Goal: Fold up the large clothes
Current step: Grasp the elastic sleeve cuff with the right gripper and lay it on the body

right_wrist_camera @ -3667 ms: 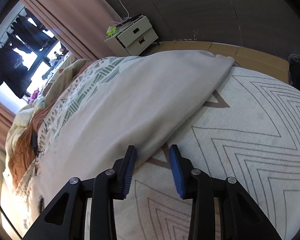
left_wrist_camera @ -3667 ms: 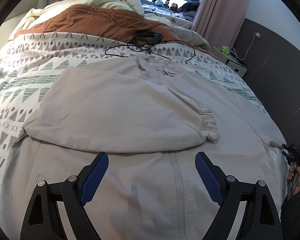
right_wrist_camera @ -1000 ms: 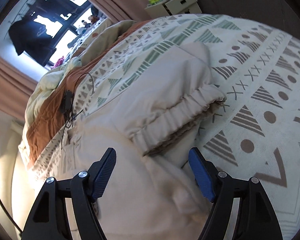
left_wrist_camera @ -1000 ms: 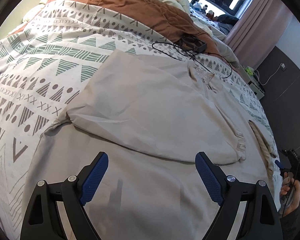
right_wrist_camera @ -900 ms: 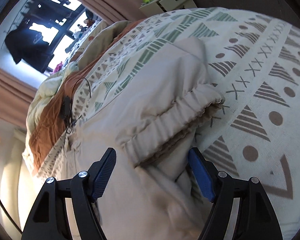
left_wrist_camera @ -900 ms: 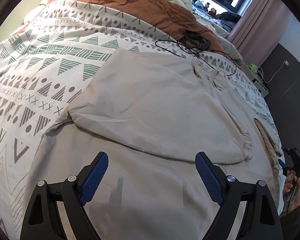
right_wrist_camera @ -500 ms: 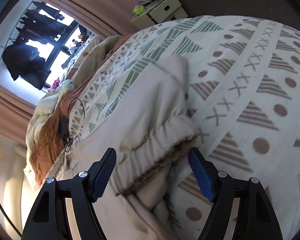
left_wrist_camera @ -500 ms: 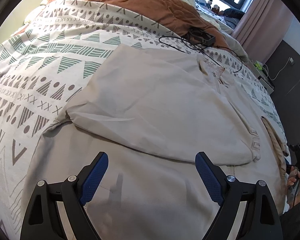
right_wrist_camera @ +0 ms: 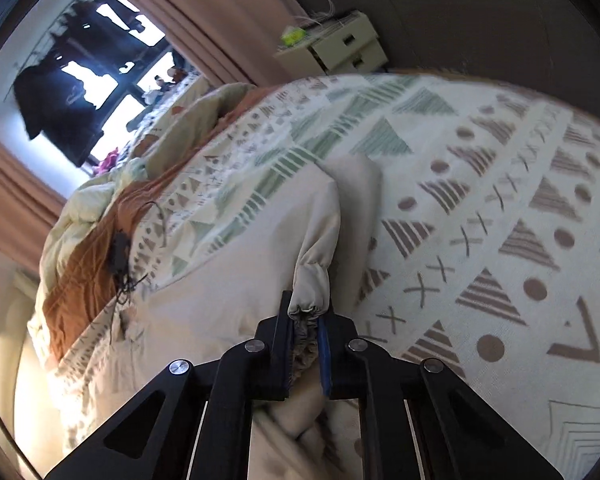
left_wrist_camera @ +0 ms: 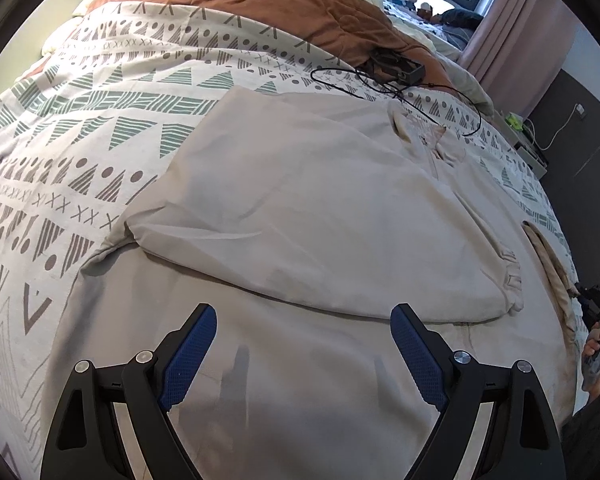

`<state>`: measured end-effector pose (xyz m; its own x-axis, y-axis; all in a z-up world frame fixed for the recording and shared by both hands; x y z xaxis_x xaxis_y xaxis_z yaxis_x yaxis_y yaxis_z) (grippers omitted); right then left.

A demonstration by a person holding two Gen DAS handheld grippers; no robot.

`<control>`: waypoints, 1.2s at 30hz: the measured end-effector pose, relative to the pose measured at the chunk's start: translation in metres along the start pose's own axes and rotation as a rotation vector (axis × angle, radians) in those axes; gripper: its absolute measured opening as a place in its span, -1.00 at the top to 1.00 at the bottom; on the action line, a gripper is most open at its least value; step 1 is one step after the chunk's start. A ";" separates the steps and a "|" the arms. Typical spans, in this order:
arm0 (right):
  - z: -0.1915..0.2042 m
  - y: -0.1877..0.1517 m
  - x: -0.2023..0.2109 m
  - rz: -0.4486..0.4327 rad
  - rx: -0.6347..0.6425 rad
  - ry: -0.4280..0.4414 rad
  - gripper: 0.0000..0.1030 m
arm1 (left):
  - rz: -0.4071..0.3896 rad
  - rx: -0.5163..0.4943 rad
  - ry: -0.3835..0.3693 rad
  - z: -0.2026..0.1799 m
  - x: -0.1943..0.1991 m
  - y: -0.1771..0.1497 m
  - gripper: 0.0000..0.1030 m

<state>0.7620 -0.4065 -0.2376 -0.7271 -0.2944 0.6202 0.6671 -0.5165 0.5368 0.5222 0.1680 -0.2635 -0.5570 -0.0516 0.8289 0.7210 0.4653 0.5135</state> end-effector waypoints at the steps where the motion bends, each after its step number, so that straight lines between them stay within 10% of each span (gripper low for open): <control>1: 0.009 0.002 0.007 -0.007 0.021 0.008 0.79 | -0.001 0.002 0.000 0.000 0.000 0.001 -0.73; 20: 0.278 -0.022 0.147 -0.021 0.417 0.254 0.80 | -0.076 0.056 -0.031 0.021 0.036 0.016 -0.73; 36: 0.384 -0.146 0.102 0.163 0.575 0.287 0.80 | -0.117 0.169 -0.101 0.061 0.067 0.028 -0.73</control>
<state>0.6534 -0.0525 -0.0331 -0.5709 -0.5758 0.5853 0.6947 0.0413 0.7181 0.4802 0.2318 -0.2069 -0.6775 -0.0288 0.7350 0.5744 0.6035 0.5530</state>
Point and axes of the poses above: each gripper's, at about its wrist camera, not at the fingertips, and x roughly against the way its jaws point, z to its left, y to its top, the point moved 8 cm from there along -x, roughly the way its jaws point, and after that the axes turned 2 degrees about y, right-handed, at the moved point
